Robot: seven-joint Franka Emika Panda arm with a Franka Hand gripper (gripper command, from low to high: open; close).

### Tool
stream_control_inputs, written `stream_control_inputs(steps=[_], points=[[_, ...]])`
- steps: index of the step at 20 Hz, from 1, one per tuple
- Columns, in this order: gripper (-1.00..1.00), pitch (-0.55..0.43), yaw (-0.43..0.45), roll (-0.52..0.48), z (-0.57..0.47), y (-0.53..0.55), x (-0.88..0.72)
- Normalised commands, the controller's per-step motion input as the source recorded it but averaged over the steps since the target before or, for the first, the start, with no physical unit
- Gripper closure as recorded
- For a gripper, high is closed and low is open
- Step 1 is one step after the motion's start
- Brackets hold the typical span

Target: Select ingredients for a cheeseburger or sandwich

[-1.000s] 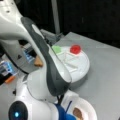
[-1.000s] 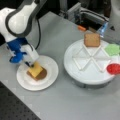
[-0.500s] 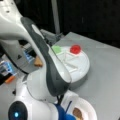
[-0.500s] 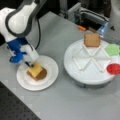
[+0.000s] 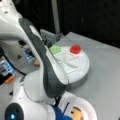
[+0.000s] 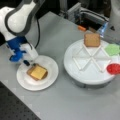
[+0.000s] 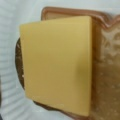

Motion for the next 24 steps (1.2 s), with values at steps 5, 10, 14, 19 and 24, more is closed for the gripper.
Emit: stream_control_inputs(steps=[5,10,14,19,24], points=[[-1.00,-0.074,0.063,-0.007,0.01,0.00,-0.32],[-1.00,0.026,-0.039,-0.081,0.17,0.21,-0.48],[-1.00,0.053,-0.147,-0.160,0.31,0.40,-0.62],[-1.00,0.071,-0.217,-0.319,0.30,0.47,-0.65],[-1.00,0.085,-0.264,-0.420,0.21,0.45,-0.54]])
